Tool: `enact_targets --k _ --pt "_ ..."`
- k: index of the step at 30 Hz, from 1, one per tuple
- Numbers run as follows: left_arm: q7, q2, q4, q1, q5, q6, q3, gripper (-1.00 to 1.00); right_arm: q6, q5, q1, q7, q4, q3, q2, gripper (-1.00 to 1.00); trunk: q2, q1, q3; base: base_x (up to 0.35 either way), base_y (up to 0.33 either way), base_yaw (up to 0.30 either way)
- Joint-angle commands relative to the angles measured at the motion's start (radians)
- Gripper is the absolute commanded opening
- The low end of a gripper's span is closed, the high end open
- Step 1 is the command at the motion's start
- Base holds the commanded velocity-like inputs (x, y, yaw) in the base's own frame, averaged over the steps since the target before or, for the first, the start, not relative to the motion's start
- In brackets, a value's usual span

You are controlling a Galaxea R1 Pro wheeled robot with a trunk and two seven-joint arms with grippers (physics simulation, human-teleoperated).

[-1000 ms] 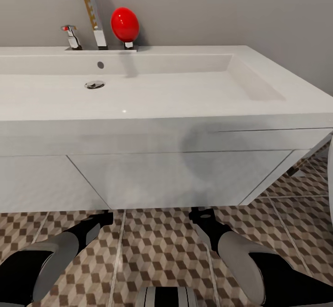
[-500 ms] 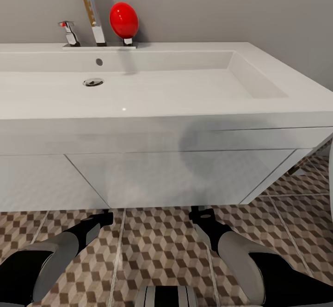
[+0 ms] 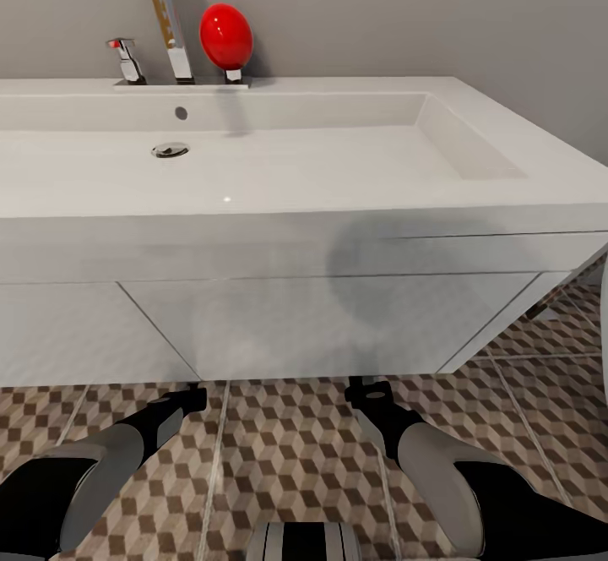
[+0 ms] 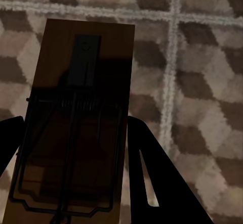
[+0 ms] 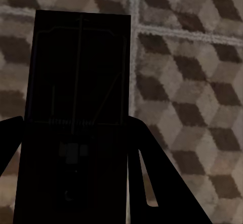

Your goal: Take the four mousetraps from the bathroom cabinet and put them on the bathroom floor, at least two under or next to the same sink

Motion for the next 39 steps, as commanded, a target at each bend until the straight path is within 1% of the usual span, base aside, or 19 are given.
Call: enact_targets --k 1,17,27,36,39 --pt "0.001 0.0 0.0 0.0 0.007 0.0 -0.007 -1.0 0.005 0.008 0.0 -0.003 -0.001 -0.008 0.001 -1.0 0.0 0.0 -0.001 0.0 0.0 0.0" --pt "0.001 -0.001 0.0 0.0 0.005 0.0 -0.007 -1.0 -0.002 0.017 0.0 -0.002 -0.001 -0.007 0.001 -1.0 0.0 0.0 -0.001 0.0 0.0 0.0" --pt "0.0 -0.01 -0.001 0.0 0.002 0.001 -0.007 -1.0 -0.003 0.009 0.001 -0.002 0.0 -0.008 0.0 -1.0 0.0 0.0 -0.001 0.0 0.0 0.0" --pt "0.0 -0.022 -0.001 -0.001 0.003 0.018 -0.007 -1.0 0.003 0.007 0.001 -0.002 0.0 -0.008 -0.002 -1.0 0.0 0.0 -0.001 0.0 0.0 0.0" --pt "0.0 -0.024 -0.001 -0.001 0.003 0.043 -0.007 -1.0 0.01 0.006 0.0 -0.002 0.008 -0.008 -0.002 -1.0 0.0 0.0 -0.001 0.0 0.0 0.0"
